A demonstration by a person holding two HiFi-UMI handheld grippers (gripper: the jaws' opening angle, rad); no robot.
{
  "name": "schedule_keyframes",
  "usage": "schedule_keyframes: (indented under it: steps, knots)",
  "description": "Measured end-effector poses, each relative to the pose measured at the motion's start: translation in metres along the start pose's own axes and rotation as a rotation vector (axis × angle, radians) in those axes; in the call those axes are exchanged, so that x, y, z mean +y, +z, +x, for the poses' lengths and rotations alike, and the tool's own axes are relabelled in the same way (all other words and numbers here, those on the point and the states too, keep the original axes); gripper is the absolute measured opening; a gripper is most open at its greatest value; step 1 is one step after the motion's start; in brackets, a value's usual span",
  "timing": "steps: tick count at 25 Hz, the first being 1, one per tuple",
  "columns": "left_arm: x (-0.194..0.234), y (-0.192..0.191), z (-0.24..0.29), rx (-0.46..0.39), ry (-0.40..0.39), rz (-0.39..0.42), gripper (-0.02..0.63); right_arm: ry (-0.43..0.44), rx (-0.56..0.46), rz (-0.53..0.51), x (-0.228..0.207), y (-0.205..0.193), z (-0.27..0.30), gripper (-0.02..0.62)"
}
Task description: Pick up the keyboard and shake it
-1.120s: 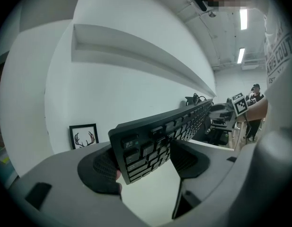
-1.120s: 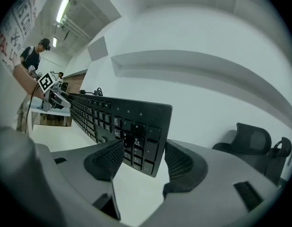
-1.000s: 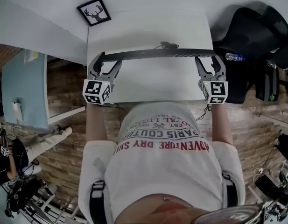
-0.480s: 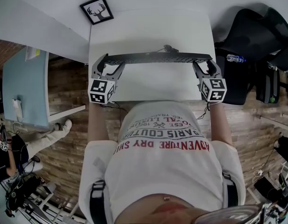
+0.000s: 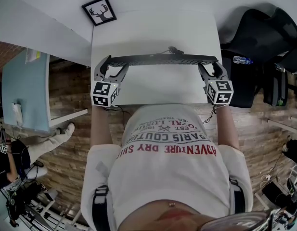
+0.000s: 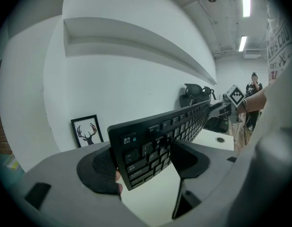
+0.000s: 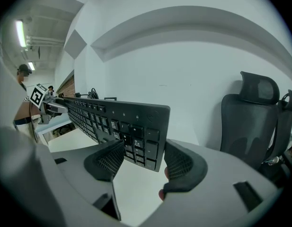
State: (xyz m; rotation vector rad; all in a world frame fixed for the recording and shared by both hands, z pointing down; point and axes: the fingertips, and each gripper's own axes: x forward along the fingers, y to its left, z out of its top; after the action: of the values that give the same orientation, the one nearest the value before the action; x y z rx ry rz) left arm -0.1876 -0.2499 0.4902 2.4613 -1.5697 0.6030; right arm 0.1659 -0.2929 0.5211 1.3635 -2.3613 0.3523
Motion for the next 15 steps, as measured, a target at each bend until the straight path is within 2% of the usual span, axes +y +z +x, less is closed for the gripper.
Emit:
schedule_keyframes:
  steps: [15]
  knots:
    - [-0.0001,-0.0041,-0.0001,0.01,-0.011,-0.001,0.328,-0.007,0.028,0.014,0.0024,-0.0055,-0.001,0.285]
